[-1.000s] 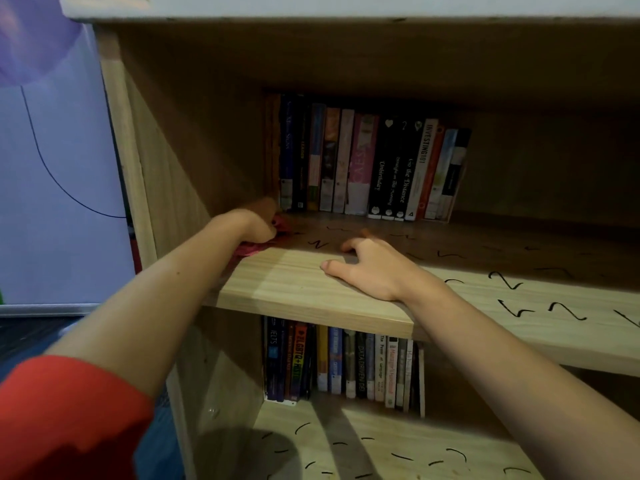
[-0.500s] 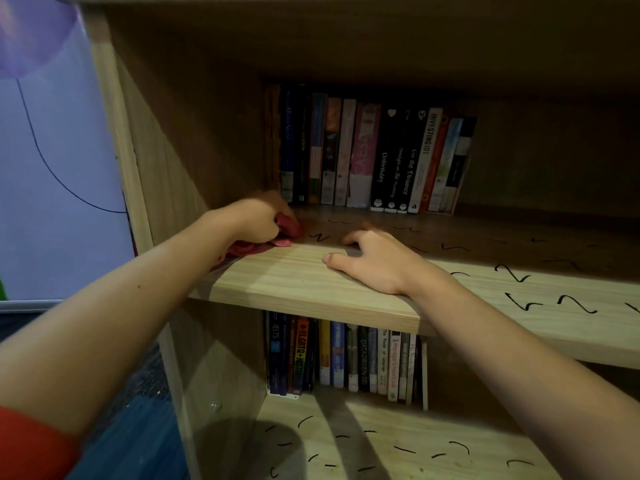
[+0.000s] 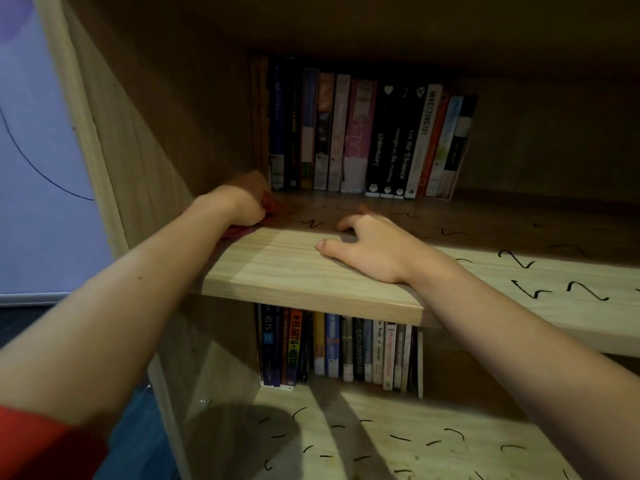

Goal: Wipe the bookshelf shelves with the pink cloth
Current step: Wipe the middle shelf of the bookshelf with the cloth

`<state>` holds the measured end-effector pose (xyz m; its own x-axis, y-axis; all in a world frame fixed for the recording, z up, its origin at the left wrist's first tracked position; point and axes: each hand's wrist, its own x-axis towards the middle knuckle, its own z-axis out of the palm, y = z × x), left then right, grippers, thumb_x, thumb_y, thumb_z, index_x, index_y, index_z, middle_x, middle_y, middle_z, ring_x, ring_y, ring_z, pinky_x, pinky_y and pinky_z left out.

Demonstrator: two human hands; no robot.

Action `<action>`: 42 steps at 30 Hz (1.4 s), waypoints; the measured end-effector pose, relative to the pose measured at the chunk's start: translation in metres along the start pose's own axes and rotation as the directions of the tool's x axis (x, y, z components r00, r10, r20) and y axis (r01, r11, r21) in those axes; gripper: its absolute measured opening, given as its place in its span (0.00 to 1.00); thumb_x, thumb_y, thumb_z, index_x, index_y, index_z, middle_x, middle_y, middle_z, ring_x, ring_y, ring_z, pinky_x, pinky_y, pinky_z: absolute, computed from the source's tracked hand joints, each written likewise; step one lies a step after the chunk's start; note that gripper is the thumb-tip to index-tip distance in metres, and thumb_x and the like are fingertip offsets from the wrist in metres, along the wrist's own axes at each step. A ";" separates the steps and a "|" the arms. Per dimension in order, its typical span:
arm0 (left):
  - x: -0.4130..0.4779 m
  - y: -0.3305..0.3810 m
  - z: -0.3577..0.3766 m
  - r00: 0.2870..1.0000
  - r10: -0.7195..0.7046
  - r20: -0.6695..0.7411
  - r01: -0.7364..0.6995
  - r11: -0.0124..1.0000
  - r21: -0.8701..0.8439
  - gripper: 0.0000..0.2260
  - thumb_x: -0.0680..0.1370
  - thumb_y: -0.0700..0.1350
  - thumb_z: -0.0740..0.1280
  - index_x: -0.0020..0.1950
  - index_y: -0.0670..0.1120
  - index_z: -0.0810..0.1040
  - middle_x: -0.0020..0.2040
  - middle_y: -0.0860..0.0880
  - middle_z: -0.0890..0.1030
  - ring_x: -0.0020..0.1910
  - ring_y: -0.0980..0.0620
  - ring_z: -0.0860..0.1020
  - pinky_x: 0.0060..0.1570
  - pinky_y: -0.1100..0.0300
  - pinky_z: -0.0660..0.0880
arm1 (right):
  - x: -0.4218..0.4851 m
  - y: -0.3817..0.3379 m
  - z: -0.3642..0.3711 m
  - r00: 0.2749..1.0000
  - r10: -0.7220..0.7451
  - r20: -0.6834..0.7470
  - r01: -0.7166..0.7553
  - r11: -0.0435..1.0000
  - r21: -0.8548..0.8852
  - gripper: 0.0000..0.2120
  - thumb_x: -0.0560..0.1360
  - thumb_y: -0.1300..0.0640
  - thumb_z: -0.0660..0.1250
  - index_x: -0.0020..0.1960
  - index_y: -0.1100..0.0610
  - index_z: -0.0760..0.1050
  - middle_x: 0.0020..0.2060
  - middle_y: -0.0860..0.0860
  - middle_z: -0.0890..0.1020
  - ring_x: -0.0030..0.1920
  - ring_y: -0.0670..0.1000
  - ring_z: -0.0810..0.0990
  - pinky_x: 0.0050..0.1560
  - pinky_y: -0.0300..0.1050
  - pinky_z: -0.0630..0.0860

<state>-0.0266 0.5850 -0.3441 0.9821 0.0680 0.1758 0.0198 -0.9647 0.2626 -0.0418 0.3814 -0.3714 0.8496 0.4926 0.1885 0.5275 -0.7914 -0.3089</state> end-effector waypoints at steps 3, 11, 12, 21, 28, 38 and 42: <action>-0.002 -0.004 -0.001 0.998 0.031 0.058 -0.032 0.999 0.016 0.14 0.78 0.36 0.61 0.59 0.48 0.79 0.52 0.47 0.80 0.48 0.49 0.77 0.48 0.58 0.75 | 0.002 0.002 0.002 1.000 -0.001 -0.004 0.001 1.000 -0.005 0.32 0.75 0.38 0.60 0.72 0.57 0.65 0.74 0.56 0.61 0.73 0.55 0.59 0.67 0.46 0.61; 0.013 -0.008 -0.003 0.999 0.000 0.051 0.001 1.000 -0.021 0.14 0.78 0.34 0.60 0.58 0.43 0.80 0.54 0.43 0.80 0.50 0.46 0.77 0.50 0.57 0.74 | 0.000 -0.001 -0.001 1.000 0.000 -0.005 0.000 1.000 -0.011 0.31 0.75 0.39 0.60 0.72 0.57 0.65 0.73 0.56 0.62 0.72 0.55 0.60 0.65 0.46 0.62; 0.016 -0.005 -0.001 0.998 0.019 0.057 -0.017 0.999 -0.040 0.16 0.78 0.32 0.59 0.60 0.45 0.80 0.56 0.46 0.79 0.52 0.47 0.77 0.52 0.59 0.74 | 0.000 -0.002 -0.001 1.000 0.000 -0.004 0.000 1.000 -0.011 0.31 0.75 0.39 0.60 0.71 0.57 0.66 0.73 0.56 0.62 0.72 0.55 0.60 0.65 0.46 0.62; 0.011 -0.009 -0.012 0.994 -0.011 0.105 0.013 1.000 -0.021 0.13 0.79 0.38 0.61 0.60 0.47 0.79 0.58 0.45 0.79 0.53 0.45 0.77 0.58 0.53 0.75 | 0.000 -0.001 0.000 1.000 -0.002 0.000 0.002 1.000 -0.025 0.31 0.75 0.39 0.60 0.71 0.57 0.66 0.74 0.57 0.60 0.73 0.55 0.59 0.66 0.46 0.62; 0.015 0.025 -0.002 0.983 0.128 0.130 -0.121 0.991 -0.060 0.17 0.79 0.34 0.59 0.63 0.49 0.78 0.60 0.49 0.78 0.58 0.50 0.75 0.61 0.59 0.71 | -0.001 -0.002 -0.001 1.000 -0.005 -0.001 0.005 1.000 -0.016 0.30 0.75 0.40 0.60 0.69 0.58 0.68 0.72 0.55 0.64 0.71 0.55 0.62 0.63 0.45 0.63; 0.005 0.014 0.003 0.985 0.141 0.097 -0.135 0.989 -0.068 0.17 0.78 0.35 0.61 0.62 0.49 0.78 0.61 0.48 0.78 0.59 0.48 0.76 0.64 0.53 0.71 | -0.001 -0.003 -0.001 1.000 0.010 -0.007 -0.010 1.000 -0.012 0.30 0.75 0.39 0.60 0.69 0.59 0.68 0.70 0.56 0.67 0.70 0.56 0.64 0.62 0.46 0.65; -0.005 0.011 0.000 0.981 0.168 0.100 -0.167 0.986 -0.021 0.18 0.78 0.35 0.60 0.63 0.52 0.77 0.60 0.51 0.78 0.58 0.49 0.76 0.61 0.56 0.72 | -0.001 -0.002 -0.001 1.000 0.003 -0.004 -0.003 1.000 -0.018 0.29 0.75 0.40 0.60 0.68 0.59 0.69 0.71 0.57 0.65 0.71 0.56 0.63 0.63 0.46 0.64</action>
<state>-0.0312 0.5745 -0.3418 0.9852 -0.1211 0.1212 -0.1483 -0.9570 0.2494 -0.0440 0.3825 -0.3698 0.8514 0.4884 0.1913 0.5245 -0.7995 -0.2928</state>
